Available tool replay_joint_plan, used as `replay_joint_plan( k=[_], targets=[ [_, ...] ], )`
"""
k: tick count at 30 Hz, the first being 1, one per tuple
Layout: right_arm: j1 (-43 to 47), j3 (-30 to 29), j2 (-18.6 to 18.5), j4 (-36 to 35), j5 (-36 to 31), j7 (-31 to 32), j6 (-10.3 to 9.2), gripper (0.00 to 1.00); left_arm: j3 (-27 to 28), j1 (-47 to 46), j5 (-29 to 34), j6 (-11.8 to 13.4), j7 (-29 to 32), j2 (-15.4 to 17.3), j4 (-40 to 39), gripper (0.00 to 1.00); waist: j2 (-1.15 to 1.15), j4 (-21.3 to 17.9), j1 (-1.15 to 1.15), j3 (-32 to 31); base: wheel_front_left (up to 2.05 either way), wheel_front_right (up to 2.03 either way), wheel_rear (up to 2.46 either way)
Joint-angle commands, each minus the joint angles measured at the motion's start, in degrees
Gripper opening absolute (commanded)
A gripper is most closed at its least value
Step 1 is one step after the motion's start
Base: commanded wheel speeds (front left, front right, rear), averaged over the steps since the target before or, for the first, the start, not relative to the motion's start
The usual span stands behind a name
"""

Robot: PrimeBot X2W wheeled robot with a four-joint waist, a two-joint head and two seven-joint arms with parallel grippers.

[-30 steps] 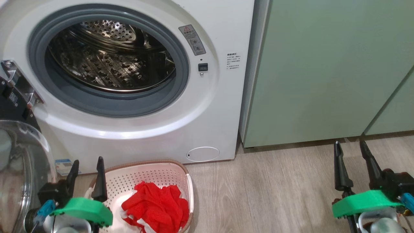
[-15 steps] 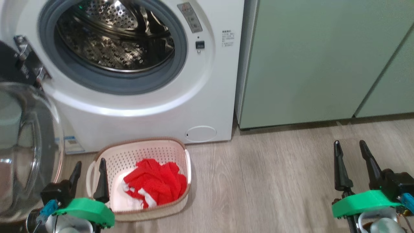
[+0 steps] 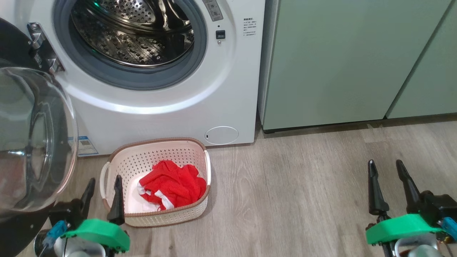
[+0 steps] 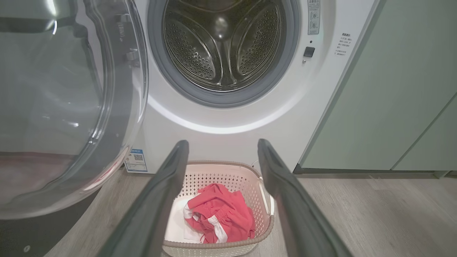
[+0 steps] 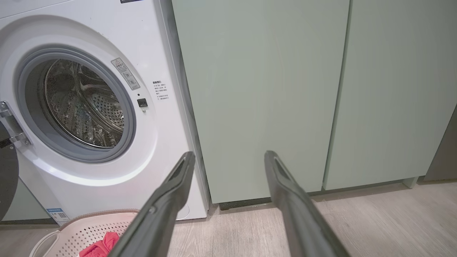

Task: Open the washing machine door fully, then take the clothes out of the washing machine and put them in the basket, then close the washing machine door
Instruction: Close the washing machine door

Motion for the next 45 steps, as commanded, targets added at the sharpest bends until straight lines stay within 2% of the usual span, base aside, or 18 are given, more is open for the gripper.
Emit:
replay_joint_plan(
  k=[1,10,17,35,45],
  targets=[
    [-1.3,1.23,-0.47,-1.7,0.24,-0.35,-0.04,1.0,1.76,-2.37,-0.32,0.06,-0.53,1.08,-2.12,1.0,0.0,-0.01,0.0,-0.01,0.0,0.0,0.0],
    [-1.24,0.82,-0.5,-1.76,0.28,-0.35,-0.04,1.0,1.69,-2.69,-0.67,0.06,-0.53,0.78,-2.09,1.0,0.0,0.87,0.0,0.12,0.0,0.0,0.0],
    [-0.93,0.75,-0.27,-1.77,0.4,-0.35,-0.04,1.0,1.88,-2.85,-0.5,0.06,-0.53,0.3,-2.22,1.0,0.0,4.29,0.0,0.03,0.0,0.0,0.0],
    [-1.78,0.3,0.91,-2.08,0.86,-0.35,-0.04,1.0,4.04,-3.77,0.94,0.09,-0.53,0.32,-1.92,1.0,0.0,23.29,0.0,0.68,0.0,0.0,0.0],
    [-2.6,1.04,1.12,-1.95,0.85,-0.35,-0.04,1.0,5.35,-4.66,1.29,0.12,-0.54,0.73,-0.99,1.0,0.0,31.73,0.0,1.37,0.0,0.0,0.0]
  ],
)
